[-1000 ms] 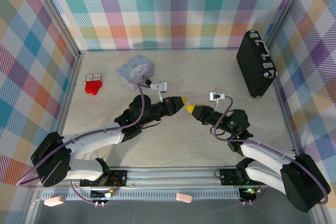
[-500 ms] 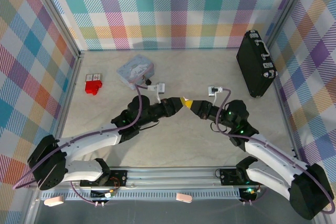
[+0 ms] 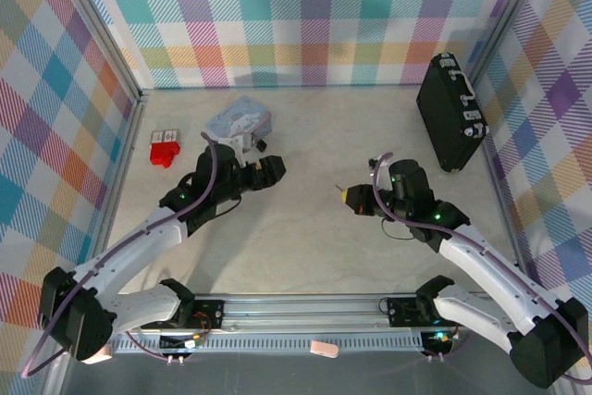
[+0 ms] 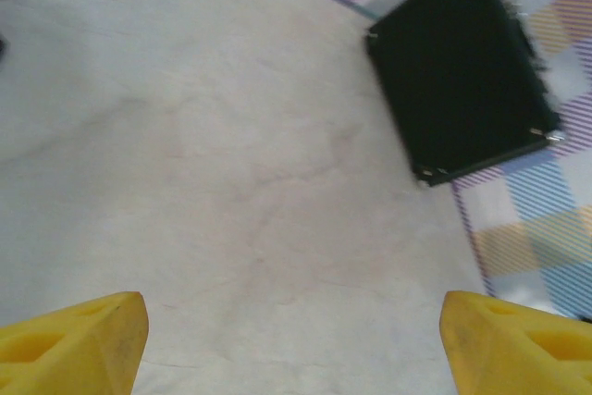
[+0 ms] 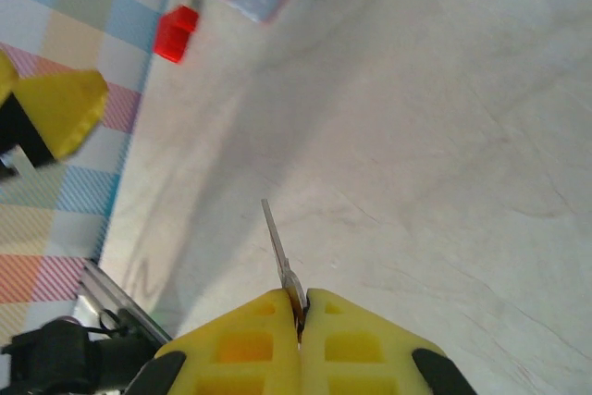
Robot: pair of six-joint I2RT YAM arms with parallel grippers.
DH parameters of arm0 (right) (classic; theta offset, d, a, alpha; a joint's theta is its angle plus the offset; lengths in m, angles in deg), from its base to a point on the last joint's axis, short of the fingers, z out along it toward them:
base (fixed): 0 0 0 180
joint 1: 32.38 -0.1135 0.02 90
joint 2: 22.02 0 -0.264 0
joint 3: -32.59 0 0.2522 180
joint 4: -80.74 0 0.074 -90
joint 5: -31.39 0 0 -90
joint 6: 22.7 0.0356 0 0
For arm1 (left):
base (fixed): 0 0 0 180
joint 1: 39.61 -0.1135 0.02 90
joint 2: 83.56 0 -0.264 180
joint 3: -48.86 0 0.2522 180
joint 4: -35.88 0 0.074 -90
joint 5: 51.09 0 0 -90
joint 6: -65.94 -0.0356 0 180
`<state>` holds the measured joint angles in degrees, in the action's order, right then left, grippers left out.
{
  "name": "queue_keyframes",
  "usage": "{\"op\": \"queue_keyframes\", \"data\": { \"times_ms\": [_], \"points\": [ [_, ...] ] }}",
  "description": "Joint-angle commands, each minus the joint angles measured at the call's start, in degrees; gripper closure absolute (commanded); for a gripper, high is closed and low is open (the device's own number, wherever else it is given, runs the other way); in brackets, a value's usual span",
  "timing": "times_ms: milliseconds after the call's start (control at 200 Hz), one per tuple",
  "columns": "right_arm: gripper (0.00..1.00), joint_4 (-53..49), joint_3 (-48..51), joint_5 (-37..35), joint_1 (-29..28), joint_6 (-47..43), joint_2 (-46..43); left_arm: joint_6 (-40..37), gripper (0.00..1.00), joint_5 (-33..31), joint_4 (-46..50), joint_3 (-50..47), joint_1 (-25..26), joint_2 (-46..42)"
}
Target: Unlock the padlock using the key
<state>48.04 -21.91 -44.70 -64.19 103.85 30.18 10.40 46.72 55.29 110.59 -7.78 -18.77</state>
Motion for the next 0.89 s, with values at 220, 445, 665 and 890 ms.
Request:
{"op": "queue_keyframes", "data": {
  "times_ms": [220,445,665,890],
  "points": [
    [1.0,-3.19,-1.1,-0.82,0.09,0.11,1.58,3.59,0.23,-3.26,-38.87,-6.6,-6.57,22.84],
    [1.0,-1.31,1.54,-1.96,0.0,2.73,-0.31,10.97,0.27,-3.71,-54.33,-1.7,-11.47,43.08],
    [1.0,-0.41,3.71,-2.84,-0.01,4.53,-2.4,10.71,0.29,-6.79,-51.27,3.68,-12.02,49.17],
    [1.0,-0.8,3.73,-3.27,0.0,5.49,-3.57,11.13,0.34,-11.47,-47.24,7.73,-12.36,53.06]
  ]
}}
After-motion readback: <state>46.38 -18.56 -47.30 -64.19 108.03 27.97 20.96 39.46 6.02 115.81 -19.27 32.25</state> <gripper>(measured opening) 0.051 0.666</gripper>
